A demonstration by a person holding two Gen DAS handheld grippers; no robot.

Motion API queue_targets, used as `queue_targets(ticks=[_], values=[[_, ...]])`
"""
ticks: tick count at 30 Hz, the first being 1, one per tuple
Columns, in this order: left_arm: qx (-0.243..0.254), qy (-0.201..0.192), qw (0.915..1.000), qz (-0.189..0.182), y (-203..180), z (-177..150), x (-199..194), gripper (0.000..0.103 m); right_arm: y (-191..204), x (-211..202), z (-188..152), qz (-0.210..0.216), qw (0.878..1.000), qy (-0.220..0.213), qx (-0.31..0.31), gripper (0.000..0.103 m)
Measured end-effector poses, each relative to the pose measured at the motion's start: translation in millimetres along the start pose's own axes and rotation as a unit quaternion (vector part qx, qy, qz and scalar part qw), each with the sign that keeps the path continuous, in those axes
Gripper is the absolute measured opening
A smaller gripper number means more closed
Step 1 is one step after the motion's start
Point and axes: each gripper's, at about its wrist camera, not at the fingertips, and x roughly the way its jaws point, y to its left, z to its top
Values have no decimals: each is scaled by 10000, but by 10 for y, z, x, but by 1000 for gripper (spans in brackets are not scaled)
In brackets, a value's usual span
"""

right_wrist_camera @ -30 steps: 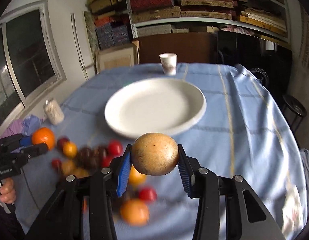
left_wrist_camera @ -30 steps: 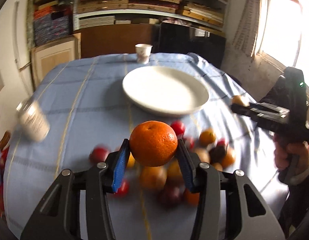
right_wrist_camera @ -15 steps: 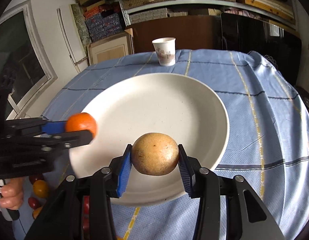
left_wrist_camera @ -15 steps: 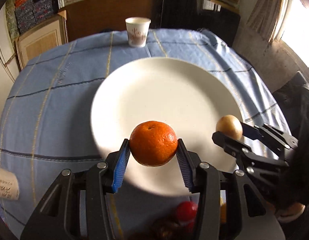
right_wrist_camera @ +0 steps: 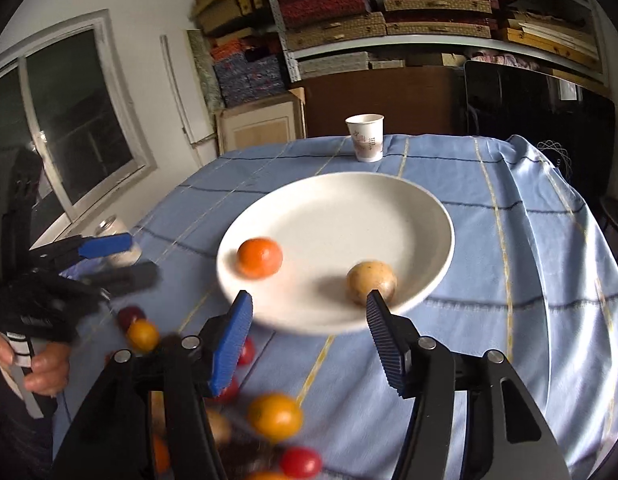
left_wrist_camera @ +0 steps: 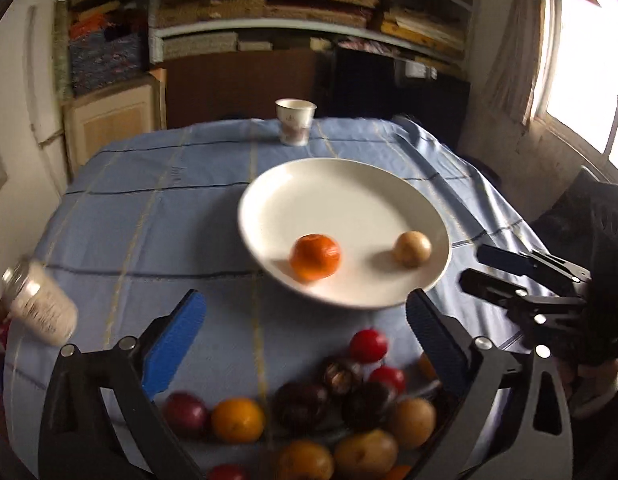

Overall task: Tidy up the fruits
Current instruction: 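Carry both fruits over the white plate and open both tools to release them, then grasp the large yellow-orange fruit with the right tool while the left tool grasps a red cherry tomato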

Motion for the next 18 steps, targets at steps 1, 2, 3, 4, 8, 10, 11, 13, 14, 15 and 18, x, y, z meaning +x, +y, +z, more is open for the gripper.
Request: queue_targets(ticks=[1, 2, 3, 4, 8, 10, 11, 13, 14, 15, 18], values=[[0, 13, 9998, 185, 30, -84, -44, 99, -1, -14, -46, -60, 10000, 37, 0, 60], [8, -9, 9997, 252, 65, -168, -87, 99, 8, -36, -115, -112, 9999, 105, -17, 60], [-38, 0, 9997, 259, 98, -216, -103, 99, 24, -52, -152, -109, 9998, 152, -40, 60], [-157, 100, 9995, 236, 162, -317, -124, 99, 59, -85, -218, -62, 9996, 233, -122, 60], [-432, 171, 9987, 217, 338, -537, -220, 99, 212, -214, -416, 78, 9968, 422, -668, 60], [-508, 159, 9983, 218, 382, -631, -265, 99, 258, -264, -500, 126, 9936, 596, -949, 60], [-545, 163, 9982, 173, 397, -680, -285, 99, 258, -273, -526, 159, 9924, 669, -1024, 60], [-619, 160, 9979, 111, 398, -747, -310, 99, 281, -317, -598, 235, 9895, 794, -1183, 60], [-627, 159, 9978, 112, 401, -799, -344, 99, 299, -331, -634, 265, 9881, 836, -1263, 60], [-622, 170, 9978, 126, 392, -822, -342, 99, 334, -351, -672, 301, 9870, 864, -1322, 60], [-566, 151, 9981, 175, 387, -889, -389, 99, 373, -322, -754, 367, 9836, 1021, -1443, 60]])
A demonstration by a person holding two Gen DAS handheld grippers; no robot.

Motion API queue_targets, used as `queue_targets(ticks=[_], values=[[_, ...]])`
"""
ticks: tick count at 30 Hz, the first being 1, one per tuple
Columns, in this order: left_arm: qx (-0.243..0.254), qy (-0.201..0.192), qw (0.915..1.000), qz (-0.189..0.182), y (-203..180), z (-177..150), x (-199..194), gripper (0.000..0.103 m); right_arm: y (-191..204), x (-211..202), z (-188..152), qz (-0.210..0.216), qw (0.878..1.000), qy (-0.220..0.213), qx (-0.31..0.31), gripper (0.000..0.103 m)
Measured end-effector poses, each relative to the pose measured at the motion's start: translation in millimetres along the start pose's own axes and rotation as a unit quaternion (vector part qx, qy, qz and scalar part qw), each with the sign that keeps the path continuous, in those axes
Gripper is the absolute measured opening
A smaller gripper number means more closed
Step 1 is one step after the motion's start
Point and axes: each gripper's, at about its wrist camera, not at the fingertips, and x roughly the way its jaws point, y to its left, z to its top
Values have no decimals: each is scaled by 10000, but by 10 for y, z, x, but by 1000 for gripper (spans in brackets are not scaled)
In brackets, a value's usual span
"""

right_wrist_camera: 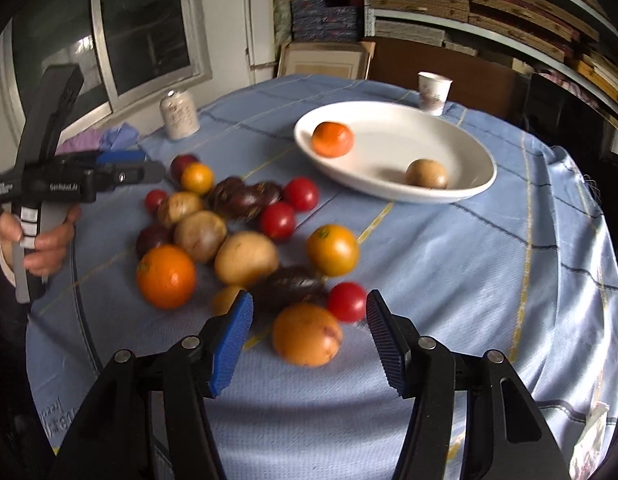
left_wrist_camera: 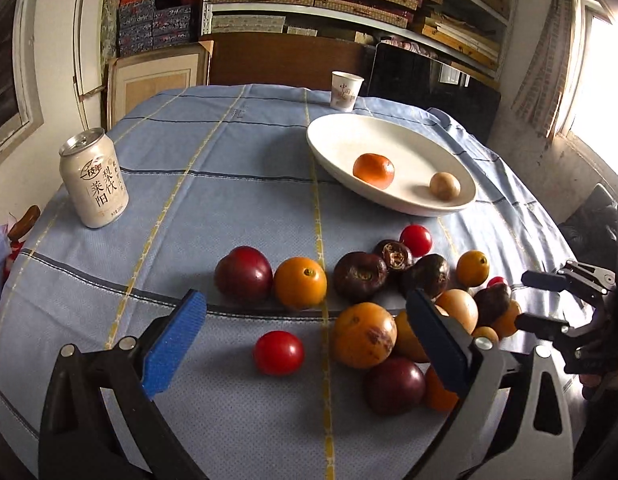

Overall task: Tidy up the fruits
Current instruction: 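Grasp the large yellow-orange fruit with the right tool while the left tool grasps a red cherry tomato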

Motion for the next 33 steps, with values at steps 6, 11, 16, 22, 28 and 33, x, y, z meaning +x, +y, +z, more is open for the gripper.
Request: queue_targets(ticks=[6, 11, 16, 22, 28, 33], values=[[-69, 36, 10000, 39, 39, -11, -7, 99, -94, 32, -92, -53, 9994, 164, 304, 60], [-129, 73, 9998, 91, 69, -6, 7, 99, -56, 46, -127, 147, 9992, 212, 310, 58], [-216, 120, 9997, 75, 98, 0, 28, 99, 1, 118, -159, 219, 9986, 345, 331, 54], [-94, 123, 9999, 62, 43, -8, 32, 99, -22, 175, -170, 162, 9979, 425, 453, 47], [286, -45, 9994, 162, -4, -34, -52, 98, -94, 166, -163, 157, 9973, 345, 626, 41], [779, 125, 9967, -172, -19, -104, -50, 97, -296, 88, -158, 411, 9922, 114, 1169, 41]])
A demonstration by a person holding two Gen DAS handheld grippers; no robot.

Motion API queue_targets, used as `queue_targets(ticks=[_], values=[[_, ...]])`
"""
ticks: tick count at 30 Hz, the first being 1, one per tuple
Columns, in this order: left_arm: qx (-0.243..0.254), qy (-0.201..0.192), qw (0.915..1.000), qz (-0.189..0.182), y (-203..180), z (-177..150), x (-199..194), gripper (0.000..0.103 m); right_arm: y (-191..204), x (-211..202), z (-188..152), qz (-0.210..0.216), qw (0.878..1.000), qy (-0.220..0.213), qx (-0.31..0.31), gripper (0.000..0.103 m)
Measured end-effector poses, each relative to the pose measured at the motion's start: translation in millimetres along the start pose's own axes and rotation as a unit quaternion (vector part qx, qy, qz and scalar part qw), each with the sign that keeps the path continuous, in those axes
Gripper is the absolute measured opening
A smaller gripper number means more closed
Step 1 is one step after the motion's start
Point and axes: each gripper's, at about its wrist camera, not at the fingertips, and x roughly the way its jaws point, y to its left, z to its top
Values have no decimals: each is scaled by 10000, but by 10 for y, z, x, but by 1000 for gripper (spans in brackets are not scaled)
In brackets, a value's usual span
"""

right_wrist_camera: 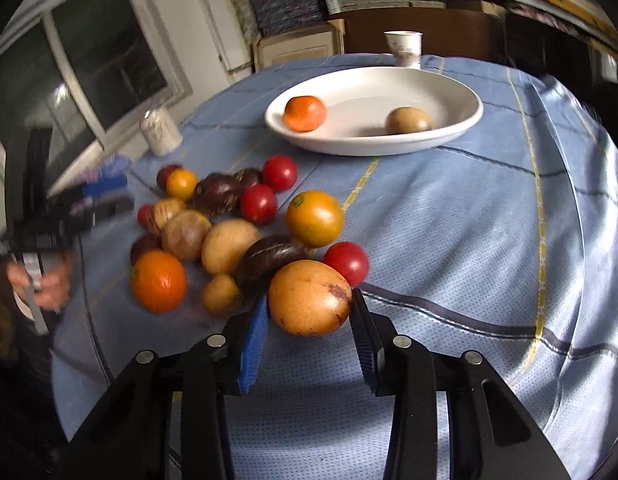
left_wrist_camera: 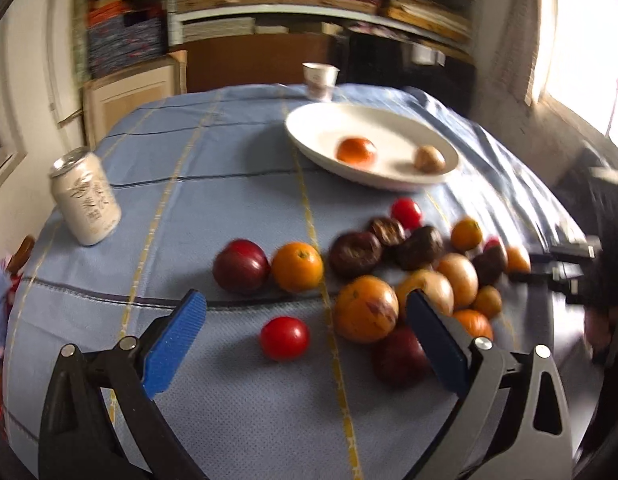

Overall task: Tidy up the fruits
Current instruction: 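Grasp the large yellow-orange fruit with the right tool while the left tool grasps a red cherry tomato, then carry both fruits over the white plate and open both tools to drop them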

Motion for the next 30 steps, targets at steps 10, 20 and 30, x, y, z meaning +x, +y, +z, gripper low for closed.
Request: queue_targets(ticks=[10, 20, 30], values=[[-115, 341, 9992, -186, 194, -70, 130, 61, -40, 2, -13, 19, 9999, -20, 170, 41], [-84, 626, 9978, -204, 189, -111, 253, 41, -53, -14, -27, 46, 9997, -33, 222, 41], [-44, 780, 9968, -143, 184, -142, 337, 31, -57, -16, -28, 77, 9997, -35, 244, 41]])
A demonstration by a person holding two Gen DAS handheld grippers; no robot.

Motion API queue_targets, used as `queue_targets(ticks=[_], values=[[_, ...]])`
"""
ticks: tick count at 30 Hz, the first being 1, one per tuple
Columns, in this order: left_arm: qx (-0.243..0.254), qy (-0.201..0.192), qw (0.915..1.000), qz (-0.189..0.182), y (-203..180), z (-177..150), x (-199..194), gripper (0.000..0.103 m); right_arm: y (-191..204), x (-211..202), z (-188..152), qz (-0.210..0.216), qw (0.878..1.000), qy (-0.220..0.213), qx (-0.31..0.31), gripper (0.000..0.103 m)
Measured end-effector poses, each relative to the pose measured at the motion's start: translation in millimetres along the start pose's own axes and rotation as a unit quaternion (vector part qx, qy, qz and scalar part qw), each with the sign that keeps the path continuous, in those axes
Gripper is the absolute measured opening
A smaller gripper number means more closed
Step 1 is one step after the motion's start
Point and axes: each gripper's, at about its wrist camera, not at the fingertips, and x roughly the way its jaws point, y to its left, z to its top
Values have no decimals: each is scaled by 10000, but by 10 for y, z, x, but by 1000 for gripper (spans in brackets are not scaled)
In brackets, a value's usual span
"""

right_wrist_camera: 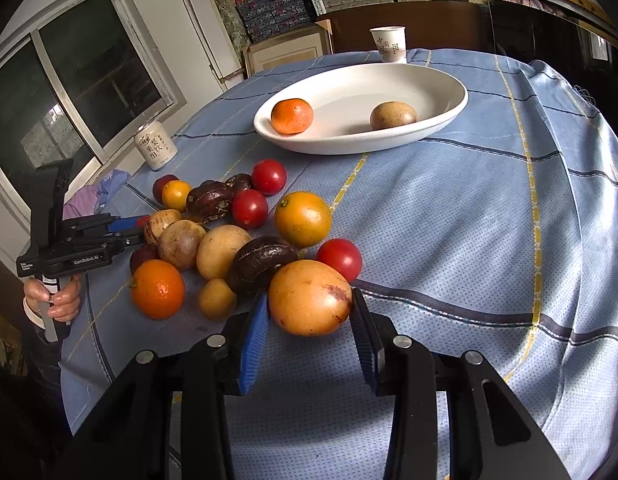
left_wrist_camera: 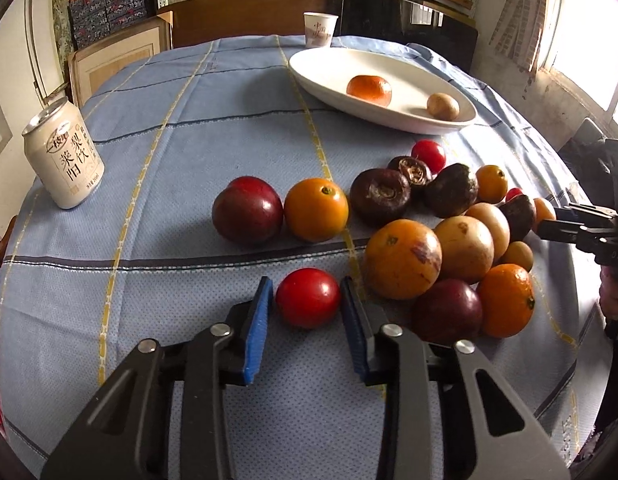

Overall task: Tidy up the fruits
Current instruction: 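Carry both fruits over the white plate and open both tools to drop them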

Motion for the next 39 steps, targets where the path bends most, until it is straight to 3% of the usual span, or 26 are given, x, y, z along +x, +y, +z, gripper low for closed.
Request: queue_targets(ticks=[7, 12, 15, 17, 24, 28, 36, 37, 39], values=[[35, -85, 9999, -96, -11, -6, -29, 30, -88, -5, 7, 374, 9989, 14, 271, 41], [-277, -415, 9970, -591, 121, 25, -198, 30, -207, -33, 12, 964, 9929, -96, 693, 41], [-465, -570, 9930, -925, 174, 98, -270, 30, -225, -105, 49, 1220, 9889, -381, 754, 41], [-541, -557, 9929, -900, 160, 204, -272, 30, -222, -143, 127, 1305, 9862, -610, 810, 41], [-260, -507, 9958, -714, -255, 975, -106, 30, -144, -20, 789, 125, 9867, -1434, 754, 41], [-221, -492, 9970, -563, -440, 1469, 103, 30, -158, 277, 1056, -90, 9896, -1243, 719, 41], [-4, -67, 10000, -23, -553, 2173, 714, 31, -183, 501, 1164, -333, 9931, -985, 550, 42], [36, -27, 10000, -12, -570, 2198, 757, 32, -193, 512, 1166, -346, 9930, -986, 553, 42], [87, 2, 9998, 174, -609, 2234, 796, 63, -198, 523, 1170, -388, 9932, -973, 513, 46]])
